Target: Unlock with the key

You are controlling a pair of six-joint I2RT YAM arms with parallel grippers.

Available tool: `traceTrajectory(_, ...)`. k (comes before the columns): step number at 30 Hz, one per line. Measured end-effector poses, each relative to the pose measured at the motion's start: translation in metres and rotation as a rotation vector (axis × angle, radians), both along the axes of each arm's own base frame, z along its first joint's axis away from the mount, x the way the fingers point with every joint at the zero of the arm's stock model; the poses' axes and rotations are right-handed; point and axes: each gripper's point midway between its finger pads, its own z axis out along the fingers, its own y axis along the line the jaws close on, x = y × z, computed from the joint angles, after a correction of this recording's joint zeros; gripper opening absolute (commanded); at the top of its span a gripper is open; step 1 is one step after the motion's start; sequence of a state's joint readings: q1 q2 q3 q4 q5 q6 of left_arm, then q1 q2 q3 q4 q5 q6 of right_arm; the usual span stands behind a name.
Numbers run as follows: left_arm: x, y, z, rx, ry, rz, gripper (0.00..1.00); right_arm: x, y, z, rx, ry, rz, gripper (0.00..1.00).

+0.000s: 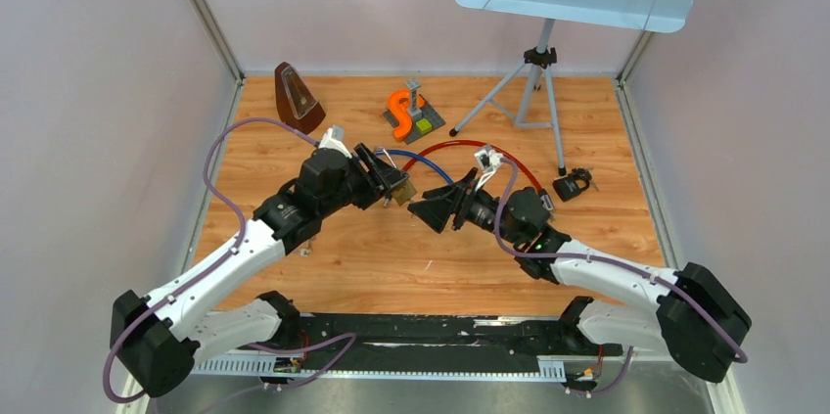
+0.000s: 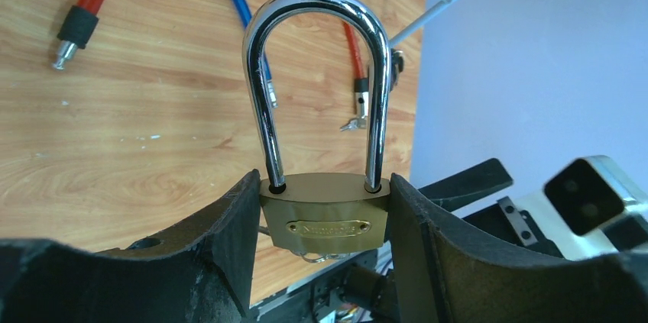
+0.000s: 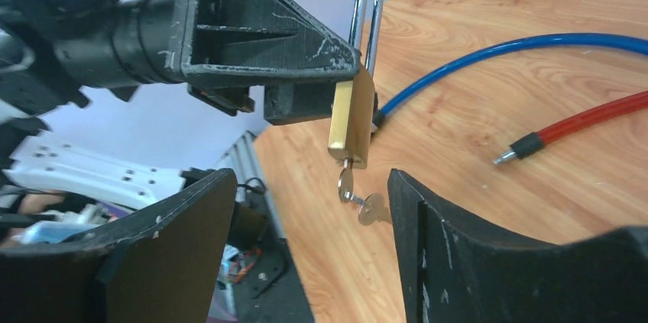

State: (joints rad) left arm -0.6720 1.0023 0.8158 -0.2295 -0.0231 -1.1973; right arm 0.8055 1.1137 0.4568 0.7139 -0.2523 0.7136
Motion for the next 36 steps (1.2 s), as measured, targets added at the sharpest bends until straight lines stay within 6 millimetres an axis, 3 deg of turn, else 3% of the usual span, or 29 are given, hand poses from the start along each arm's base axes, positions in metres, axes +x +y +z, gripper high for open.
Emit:
traceTrajectory(7,-0.003,-0.004,-0.009,0.026,0.028,-0.037,0.00,0.020,0.021,-0.016,-0.134,-0.065,-0.056,0.63)
traceTrajectory(9,-0.005,-0.006,-0.008,0.020,0.029,-0.049,0.00,0.027,0.025,-0.021,-0.155,-0.066,-0.072,0.56)
traceTrajectory(11,-0.005,-0.007,-0.007,0.014,0.026,-0.055,0.06,0.032,0.028,-0.027,-0.175,-0.065,-0.085,0.40)
traceTrajectory(13,-0.005,-0.008,-0.005,0.013,0.017,-0.064,0.28,0.035,0.030,-0.032,-0.188,-0.064,-0.087,0.20)
traceTrajectory(14,-0.005,-0.008,-0.005,0.016,0.013,-0.062,0.46,0.035,0.031,-0.032,-0.189,-0.068,-0.083,0.10)
traceTrajectory(15,-0.004,-0.007,-0.005,0.021,0.006,-0.063,0.55,0.034,0.032,-0.030,-0.186,-0.073,-0.080,0.02)
traceTrajectory(16,-0.003,-0.007,-0.005,0.029,-0.004,-0.065,0.70,0.032,0.033,-0.029,-0.185,-0.084,-0.072,0.00)
traceTrajectory(18,-0.003,-0.004,-0.004,0.050,-0.026,-0.071,0.85,0.032,0.033,-0.029,-0.189,-0.090,-0.075,0.00)
traceTrajectory(20,-0.002,0.001,0.005,0.058,-0.082,-0.077,0.93,0.031,0.031,-0.030,-0.192,-0.079,-0.078,0.00)
traceTrajectory(25,-0.001,0.029,0.051,0.032,-0.307,-0.033,1.00,0.018,0.015,-0.044,-0.190,-0.022,-0.077,0.00)
traceTrajectory(28,-0.006,0.040,0.066,0.009,-0.413,-0.008,1.00,0.008,0.006,-0.042,-0.157,-0.001,-0.060,0.00)
traceTrajectory(31,-0.007,0.040,0.063,-0.012,-0.451,-0.009,0.99,0.001,0.002,-0.033,-0.099,0.011,-0.033,0.00)
traceTrajectory(36,-0.003,0.029,0.027,-0.028,-0.405,-0.039,0.90,-0.003,-0.005,-0.014,0.030,0.038,0.019,0.00)
